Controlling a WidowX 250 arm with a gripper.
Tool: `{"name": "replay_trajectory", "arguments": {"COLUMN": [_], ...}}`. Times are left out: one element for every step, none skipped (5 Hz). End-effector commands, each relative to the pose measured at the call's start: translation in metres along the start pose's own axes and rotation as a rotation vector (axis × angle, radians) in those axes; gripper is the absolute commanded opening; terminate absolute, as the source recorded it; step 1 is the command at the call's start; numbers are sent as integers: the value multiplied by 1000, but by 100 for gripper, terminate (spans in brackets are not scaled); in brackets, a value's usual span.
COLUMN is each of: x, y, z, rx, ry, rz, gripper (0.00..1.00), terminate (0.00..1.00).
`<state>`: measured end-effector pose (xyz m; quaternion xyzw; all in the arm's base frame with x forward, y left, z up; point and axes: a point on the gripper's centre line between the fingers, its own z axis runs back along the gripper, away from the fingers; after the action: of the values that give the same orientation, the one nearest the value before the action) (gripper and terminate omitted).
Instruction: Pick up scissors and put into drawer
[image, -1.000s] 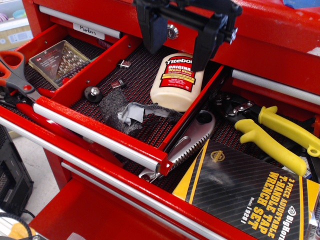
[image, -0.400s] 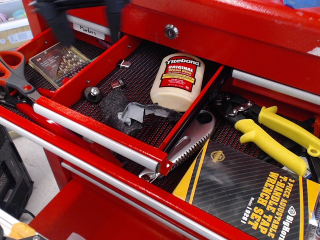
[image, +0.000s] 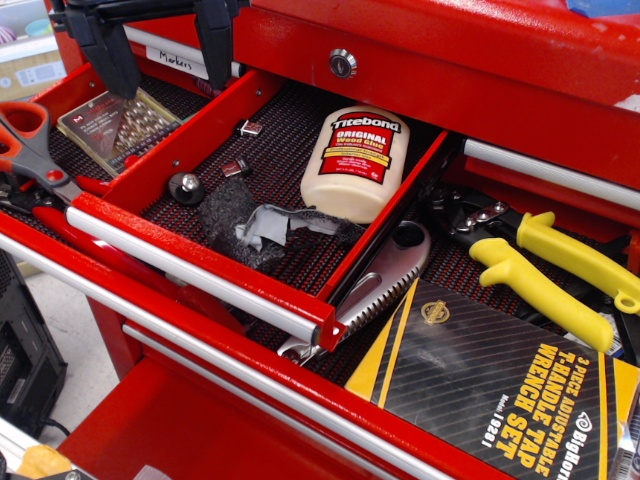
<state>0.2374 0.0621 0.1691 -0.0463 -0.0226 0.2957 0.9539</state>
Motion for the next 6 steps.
{"name": "replay_trajectory", "arguments": {"x": [0,26,45,58,65,64], "y": [-13,5,34,68,88,98], "z": [-4,-13,-22,-25,-37,-58], "rx": [188,235,204,198,191,157], "ry": [-159,-201,-238,-251,-230,-210], "rz": [392,599,631,580,558,544], "gripper": [100,100,100,100,100,100], "terminate": [0,0,0,0,0,0]}}
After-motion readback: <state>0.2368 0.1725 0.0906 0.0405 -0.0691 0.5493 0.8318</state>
